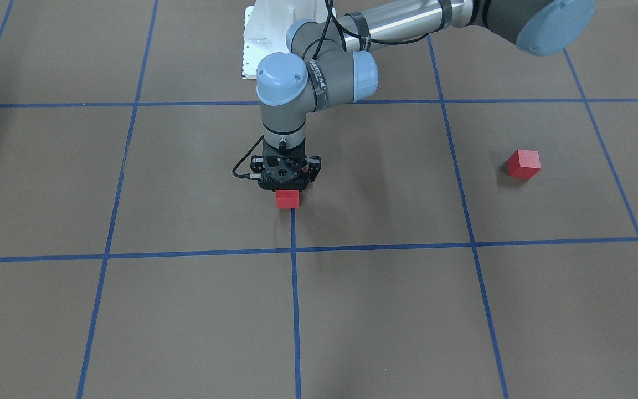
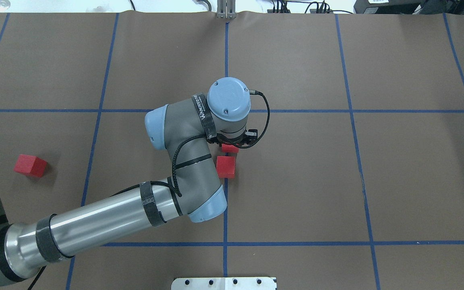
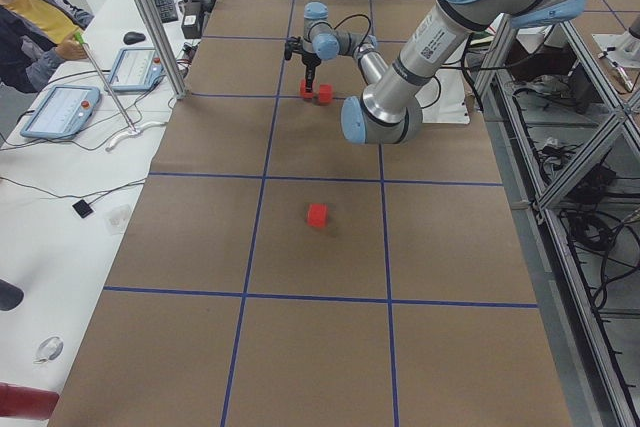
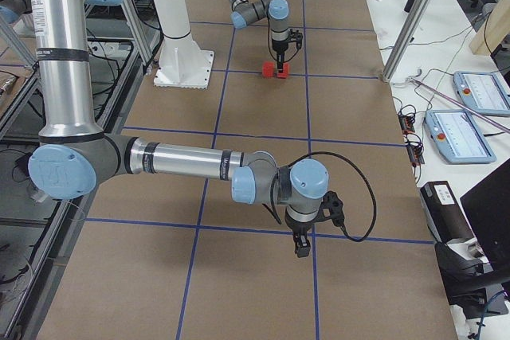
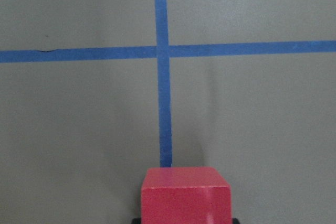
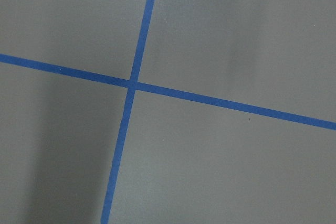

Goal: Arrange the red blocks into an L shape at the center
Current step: 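Carry the held cube with the left gripper beside the center cube, farther from the robot, then hold the cube in place against the center cube with the left gripper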

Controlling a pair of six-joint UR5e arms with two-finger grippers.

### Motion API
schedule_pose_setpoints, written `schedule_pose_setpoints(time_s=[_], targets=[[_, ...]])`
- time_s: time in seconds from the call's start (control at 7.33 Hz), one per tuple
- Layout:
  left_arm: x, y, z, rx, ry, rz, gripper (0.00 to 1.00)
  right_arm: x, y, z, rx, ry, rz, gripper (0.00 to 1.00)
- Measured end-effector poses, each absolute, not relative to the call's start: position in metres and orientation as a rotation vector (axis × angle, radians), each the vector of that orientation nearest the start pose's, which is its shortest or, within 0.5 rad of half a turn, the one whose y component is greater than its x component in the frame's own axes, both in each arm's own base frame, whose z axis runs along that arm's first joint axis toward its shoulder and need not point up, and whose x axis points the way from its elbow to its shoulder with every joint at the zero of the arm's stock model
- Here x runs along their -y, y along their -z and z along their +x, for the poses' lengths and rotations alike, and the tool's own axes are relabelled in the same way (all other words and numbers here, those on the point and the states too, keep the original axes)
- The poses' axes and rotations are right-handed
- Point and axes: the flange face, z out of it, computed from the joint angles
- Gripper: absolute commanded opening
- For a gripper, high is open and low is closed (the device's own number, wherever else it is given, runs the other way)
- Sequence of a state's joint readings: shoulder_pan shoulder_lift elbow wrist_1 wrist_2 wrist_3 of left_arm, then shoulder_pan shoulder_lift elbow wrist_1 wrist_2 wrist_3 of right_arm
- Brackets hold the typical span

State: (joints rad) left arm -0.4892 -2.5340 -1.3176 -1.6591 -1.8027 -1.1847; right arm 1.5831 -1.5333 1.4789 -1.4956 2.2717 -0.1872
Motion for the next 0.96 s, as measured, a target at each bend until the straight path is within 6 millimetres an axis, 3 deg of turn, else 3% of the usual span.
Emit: schedule_pose_setpoints(time_s=[0.96], targets=[[0.461,-0.156,0.637,-0.808,-0.019,0.126,0.0,0.511,-0.681,0.075,0.696,0.176,0.092,1.0]])
